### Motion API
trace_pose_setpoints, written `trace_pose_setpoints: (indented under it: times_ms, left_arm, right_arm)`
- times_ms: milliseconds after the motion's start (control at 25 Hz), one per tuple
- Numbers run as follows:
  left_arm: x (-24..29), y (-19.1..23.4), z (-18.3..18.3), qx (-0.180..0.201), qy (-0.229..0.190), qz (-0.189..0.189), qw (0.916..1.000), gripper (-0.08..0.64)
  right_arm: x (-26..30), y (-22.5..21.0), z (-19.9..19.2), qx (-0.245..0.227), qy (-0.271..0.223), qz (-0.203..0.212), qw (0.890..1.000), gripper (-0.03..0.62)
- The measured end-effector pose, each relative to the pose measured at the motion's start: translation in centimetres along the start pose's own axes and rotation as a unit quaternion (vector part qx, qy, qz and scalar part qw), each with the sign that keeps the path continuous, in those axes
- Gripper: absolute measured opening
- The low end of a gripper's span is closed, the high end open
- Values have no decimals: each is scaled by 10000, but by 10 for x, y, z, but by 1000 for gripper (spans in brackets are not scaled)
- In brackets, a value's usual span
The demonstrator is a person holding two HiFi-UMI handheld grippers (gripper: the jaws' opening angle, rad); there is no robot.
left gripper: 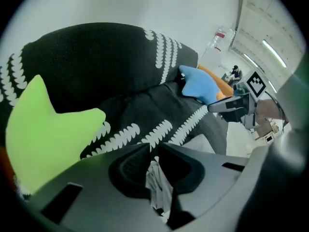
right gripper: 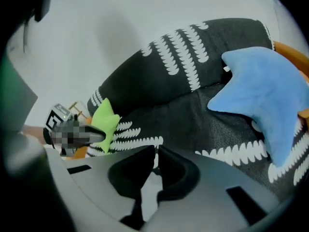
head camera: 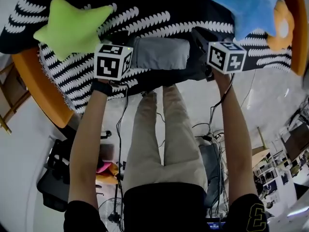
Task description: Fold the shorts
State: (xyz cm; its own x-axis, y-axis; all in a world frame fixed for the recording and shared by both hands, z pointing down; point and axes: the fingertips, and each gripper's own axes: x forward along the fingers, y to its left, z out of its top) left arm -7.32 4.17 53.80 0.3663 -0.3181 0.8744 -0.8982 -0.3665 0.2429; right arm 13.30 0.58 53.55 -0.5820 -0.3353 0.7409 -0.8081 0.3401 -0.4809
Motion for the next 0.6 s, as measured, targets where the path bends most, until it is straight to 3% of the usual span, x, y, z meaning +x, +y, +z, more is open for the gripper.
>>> trace_pose_setpoints:
  times_ms: [40, 120, 240, 320, 440, 520, 600]
  left_arm:
    - [2, -6, -11, 71, -10, 26, 10000, 35]
    - [6, -22, -37, 88, -69, -87, 9999, 14]
    - [23, -39, -69, -106, -148, -301, 9994, 14]
    - [47, -37, -72, -144, -196, -226, 9994, 14]
    - [85, -19, -59, -50, -204, 274, 9994, 14]
    - [97, -7, -51, -252, -190, 330, 9990, 14]
    - [85, 7, -47, -396, -323, 287, 9983, 14]
  right_arm:
    - [-1, 1, -18, -226, 74, -77, 9997, 12]
    - [-1, 7, -58, -573, 247, -202, 9978, 14]
    - [4, 12, -109, -536, 432, -348, 9970, 12]
    - [14, 0, -118, -486, 418, -501, 9967, 12]
    - [24, -54, -114, -490, 496, -931, 9932, 11]
    - [26, -82, -117, -321, 628, -1023, 9922, 11]
    - [20, -82, -113, -285, 546, -1114, 9919, 12]
